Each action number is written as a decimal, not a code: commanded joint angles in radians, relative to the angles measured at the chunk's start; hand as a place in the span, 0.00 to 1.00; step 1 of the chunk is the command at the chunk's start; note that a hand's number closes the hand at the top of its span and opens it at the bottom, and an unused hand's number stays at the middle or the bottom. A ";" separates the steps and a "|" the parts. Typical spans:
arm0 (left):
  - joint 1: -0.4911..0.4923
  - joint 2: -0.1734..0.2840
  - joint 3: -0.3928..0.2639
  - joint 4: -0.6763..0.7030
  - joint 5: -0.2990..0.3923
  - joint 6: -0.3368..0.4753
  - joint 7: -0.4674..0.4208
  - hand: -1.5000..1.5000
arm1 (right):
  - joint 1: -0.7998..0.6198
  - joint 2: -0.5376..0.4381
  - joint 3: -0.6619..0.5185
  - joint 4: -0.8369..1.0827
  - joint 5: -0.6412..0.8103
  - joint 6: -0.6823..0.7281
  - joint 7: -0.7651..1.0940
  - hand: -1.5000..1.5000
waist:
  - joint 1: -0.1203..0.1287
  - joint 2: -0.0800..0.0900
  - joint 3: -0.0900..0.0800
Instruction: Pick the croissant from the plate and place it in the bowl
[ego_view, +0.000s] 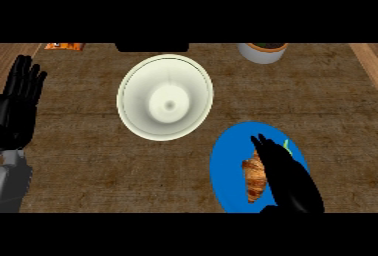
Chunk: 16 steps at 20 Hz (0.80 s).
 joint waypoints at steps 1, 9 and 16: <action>0.037 -0.018 0.009 -0.019 -0.010 -0.037 -0.022 0.50 | 0.035 0.064 0.067 -0.009 0.069 -0.008 0.063 0.00 | 0.000 -0.001 0.000; 0.021 -0.070 0.023 -0.016 -0.060 -0.023 -0.025 0.50 | -0.045 0.080 -0.055 0.162 0.058 -0.033 -0.073 0.00 | 0.001 0.000 0.000; 0.049 -0.088 0.036 -0.038 -0.072 -0.030 -0.013 0.50 | -0.009 0.110 -0.054 0.280 0.103 -0.106 -0.096 0.00 | 0.002 0.000 0.000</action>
